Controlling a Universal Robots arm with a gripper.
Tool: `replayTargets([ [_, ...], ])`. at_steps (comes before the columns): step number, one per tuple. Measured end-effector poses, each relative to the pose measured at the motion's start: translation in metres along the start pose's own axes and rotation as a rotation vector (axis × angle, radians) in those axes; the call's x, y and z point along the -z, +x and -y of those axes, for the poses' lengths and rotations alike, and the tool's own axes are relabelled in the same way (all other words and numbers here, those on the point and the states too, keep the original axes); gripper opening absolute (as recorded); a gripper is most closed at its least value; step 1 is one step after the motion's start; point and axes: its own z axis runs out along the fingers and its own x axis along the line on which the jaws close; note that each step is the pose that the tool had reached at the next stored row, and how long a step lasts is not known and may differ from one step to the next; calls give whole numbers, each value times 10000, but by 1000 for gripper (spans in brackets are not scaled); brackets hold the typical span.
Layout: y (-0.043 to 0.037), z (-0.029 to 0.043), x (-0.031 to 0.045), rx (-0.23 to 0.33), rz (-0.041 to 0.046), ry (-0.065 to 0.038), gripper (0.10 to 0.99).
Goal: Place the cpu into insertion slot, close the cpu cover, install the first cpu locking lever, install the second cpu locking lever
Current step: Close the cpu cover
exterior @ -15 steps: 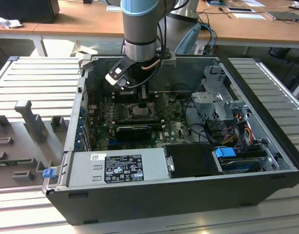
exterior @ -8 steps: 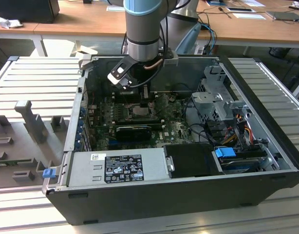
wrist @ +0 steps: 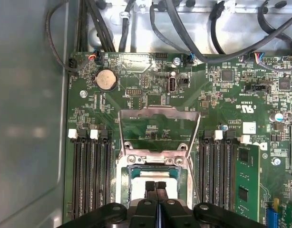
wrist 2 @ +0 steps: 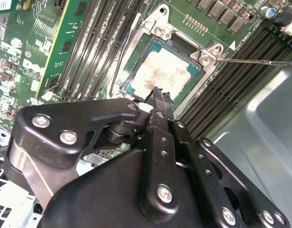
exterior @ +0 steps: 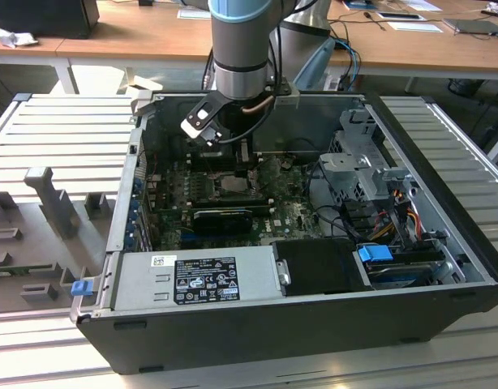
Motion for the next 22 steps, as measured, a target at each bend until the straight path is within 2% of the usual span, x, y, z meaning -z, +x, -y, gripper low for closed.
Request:
replayTargets([
  [6,1,-3,49,-1,0,0,106],
  [10,1,-41,59,-1,2,3,106],
  [17,6,-51,215,0,0,1,106],
  [22,7,-55,283,-1,1,1,106],
])
